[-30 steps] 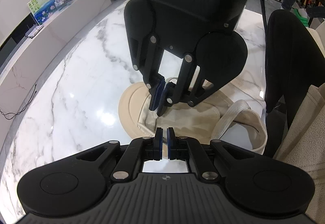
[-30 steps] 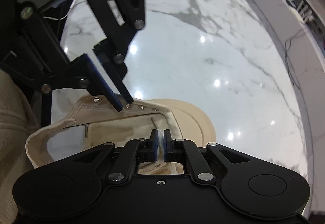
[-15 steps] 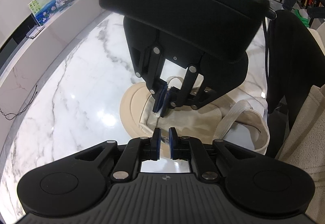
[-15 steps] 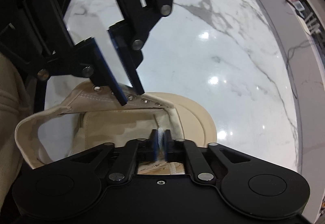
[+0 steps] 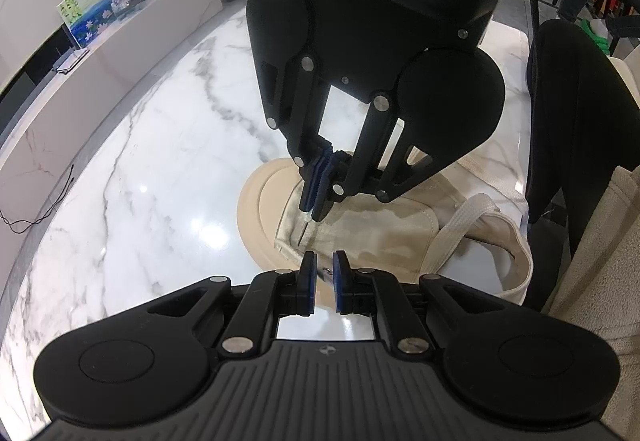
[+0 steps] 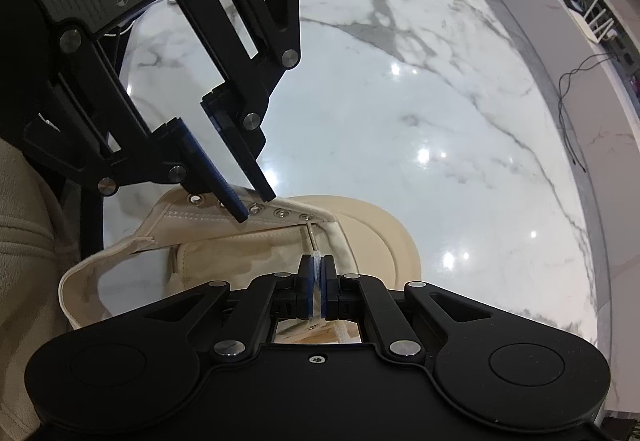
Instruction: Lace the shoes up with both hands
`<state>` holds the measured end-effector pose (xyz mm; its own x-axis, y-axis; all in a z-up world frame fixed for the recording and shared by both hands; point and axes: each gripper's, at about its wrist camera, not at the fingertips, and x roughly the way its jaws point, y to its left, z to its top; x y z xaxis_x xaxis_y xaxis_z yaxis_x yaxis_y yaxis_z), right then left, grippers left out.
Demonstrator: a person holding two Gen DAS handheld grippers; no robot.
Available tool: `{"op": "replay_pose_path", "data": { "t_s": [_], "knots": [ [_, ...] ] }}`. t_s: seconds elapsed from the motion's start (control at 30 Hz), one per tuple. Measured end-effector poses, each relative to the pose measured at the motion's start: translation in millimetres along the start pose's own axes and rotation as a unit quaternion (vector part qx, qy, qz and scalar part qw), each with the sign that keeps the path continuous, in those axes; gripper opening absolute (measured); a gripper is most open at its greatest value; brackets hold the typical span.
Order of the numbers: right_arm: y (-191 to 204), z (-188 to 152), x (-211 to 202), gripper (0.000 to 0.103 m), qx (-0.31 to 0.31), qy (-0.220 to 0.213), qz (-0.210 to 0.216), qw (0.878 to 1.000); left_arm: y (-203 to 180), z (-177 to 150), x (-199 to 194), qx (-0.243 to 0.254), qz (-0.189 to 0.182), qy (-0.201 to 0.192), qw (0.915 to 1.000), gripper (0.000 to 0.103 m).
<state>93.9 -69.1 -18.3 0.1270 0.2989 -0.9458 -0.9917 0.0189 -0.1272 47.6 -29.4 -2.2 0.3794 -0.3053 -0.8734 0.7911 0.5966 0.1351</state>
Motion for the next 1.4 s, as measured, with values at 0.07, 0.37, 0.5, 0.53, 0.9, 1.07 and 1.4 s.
{"op": "replay_pose_path", "data": {
  "t_s": [0.07, 0.37, 0.5, 0.53, 0.9, 1.07, 1.4],
  "knots": [
    [-0.3, 0.5, -0.1, 0.002, 0.000, 0.000, -0.001, 1.000, 0.3, 0.7, -1.1, -0.001, 0.000, 0.000, 1.0000, 0.008],
    [0.7, 1.3, 3.1, 0.002, -0.006, 0.002, -0.002, 1.000, 0.1, 0.9, -2.0, -0.003, -0.003, -0.003, 1.0000, 0.008],
    [-0.7, 3.1, 5.4, 0.002, -0.002, 0.000, -0.006, 1.000, 2.5, 1.4, -10.3, -0.003, -0.005, -0.011, 0.9999, 0.008],
    [-1.0, 3.7, 6.2, 0.002, -0.002, 0.000, -0.005, 1.000, 3.6, 1.5, -12.8, -0.002, -0.002, -0.012, 0.9999, 0.008],
    [-4.1, -0.1, 6.9, 0.002, 0.010, -0.006, -0.006, 1.000, 11.9, -3.1, -0.9, -0.003, 0.019, 0.018, 0.9996, 0.008],
    [-5.0, -2.1, 4.9, 0.002, 0.015, -0.008, -0.004, 1.000, 14.4, -3.4, 5.7, -0.004, 0.014, 0.025, 0.9996, 0.008],
    [-3.1, -1.1, 4.6, 0.002, 0.023, -0.017, 0.008, 1.000, 14.0, -4.7, 10.5, -0.001, 0.017, 0.032, 0.9994, 0.008]
  ]
}}
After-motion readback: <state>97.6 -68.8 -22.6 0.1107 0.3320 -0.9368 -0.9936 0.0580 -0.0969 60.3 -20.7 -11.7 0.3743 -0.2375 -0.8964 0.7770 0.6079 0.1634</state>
